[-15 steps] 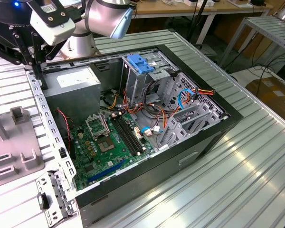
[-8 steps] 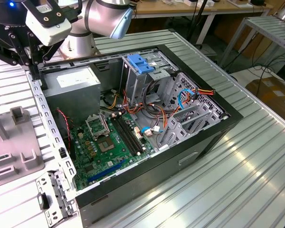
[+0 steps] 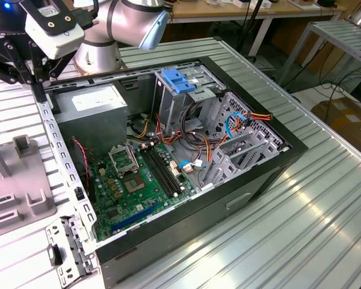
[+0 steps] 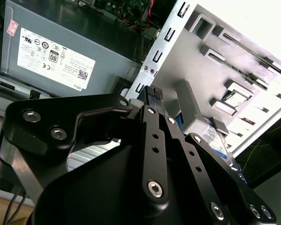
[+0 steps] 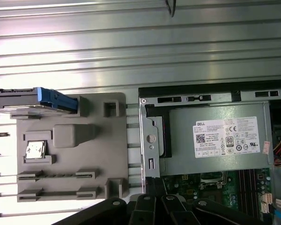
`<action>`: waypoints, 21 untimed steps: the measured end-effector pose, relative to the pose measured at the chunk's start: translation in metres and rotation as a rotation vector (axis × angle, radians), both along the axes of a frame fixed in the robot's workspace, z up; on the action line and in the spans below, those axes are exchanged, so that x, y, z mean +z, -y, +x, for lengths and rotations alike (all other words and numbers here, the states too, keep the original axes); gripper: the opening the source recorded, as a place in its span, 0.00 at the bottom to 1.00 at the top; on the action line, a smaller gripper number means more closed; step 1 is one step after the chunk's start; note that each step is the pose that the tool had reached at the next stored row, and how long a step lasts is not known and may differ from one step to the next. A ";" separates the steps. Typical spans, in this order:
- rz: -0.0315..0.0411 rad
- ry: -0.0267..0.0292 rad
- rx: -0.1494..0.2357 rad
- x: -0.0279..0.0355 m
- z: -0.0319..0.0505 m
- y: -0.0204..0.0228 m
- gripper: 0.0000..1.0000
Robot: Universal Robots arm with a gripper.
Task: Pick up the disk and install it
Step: 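Reach for the disk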
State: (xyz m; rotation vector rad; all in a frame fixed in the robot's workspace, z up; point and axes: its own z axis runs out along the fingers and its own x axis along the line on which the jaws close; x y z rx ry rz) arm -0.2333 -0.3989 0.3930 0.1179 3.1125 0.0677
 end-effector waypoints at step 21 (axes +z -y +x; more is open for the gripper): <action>0.0000 0.0000 0.000 -0.0001 -0.0157 0.0000 0.11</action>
